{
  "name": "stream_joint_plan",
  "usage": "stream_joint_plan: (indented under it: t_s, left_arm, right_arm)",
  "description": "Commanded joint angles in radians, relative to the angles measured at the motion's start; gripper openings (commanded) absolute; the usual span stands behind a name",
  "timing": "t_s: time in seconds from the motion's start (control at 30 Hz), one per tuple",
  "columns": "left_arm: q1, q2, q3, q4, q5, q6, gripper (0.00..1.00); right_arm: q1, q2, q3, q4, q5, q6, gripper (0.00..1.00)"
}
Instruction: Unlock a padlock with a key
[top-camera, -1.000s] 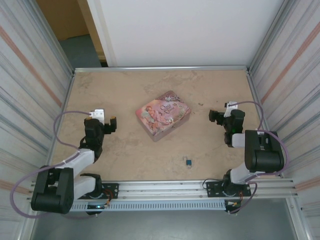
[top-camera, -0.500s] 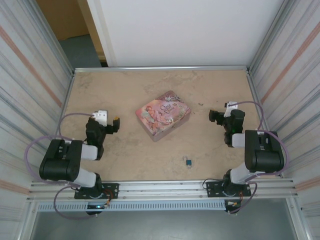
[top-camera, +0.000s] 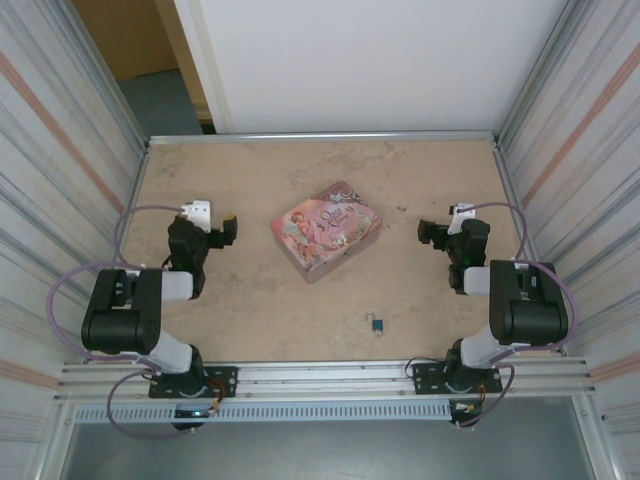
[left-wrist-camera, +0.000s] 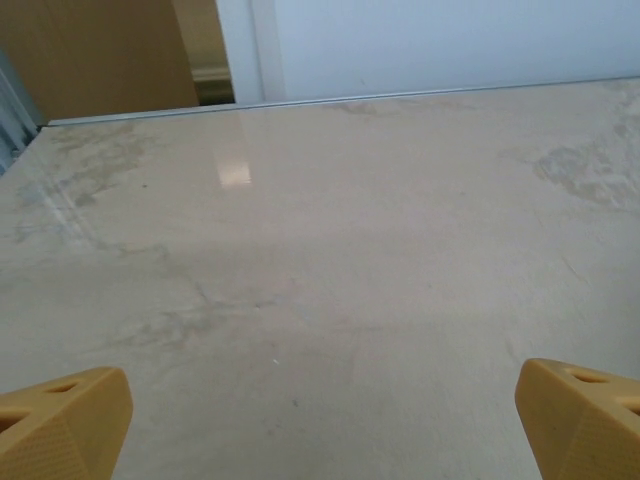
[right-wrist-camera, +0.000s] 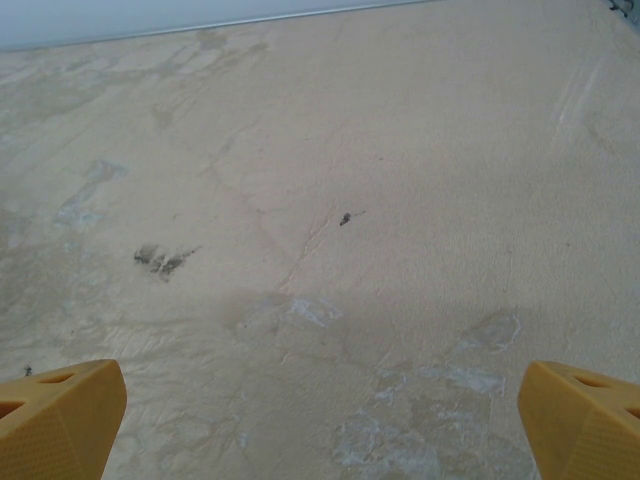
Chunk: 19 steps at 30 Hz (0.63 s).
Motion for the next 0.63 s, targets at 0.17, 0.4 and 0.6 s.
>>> stream_joint_plan:
  t_s: [0.17,0.4,0.6]
  left_arm:
    - [0.011,-0.001,0.001,-0.092,0.039,-0.012,0.99]
    - [0.01,-0.001,0.001,-0.092,0.038,-0.012,0.99]
    - [0.01,-0.001,0.001,-0.092,0.037,-0.012,0.99]
  right_arm:
    - [0.007,0.005,0.01,-0.009,0.017,0.014,0.99]
    - [0.007,0.006,0.013,-0.01,0.018,0.015,0.99]
    - [0.009,0.005,0.013,-0.013,0.021,0.014,0.99]
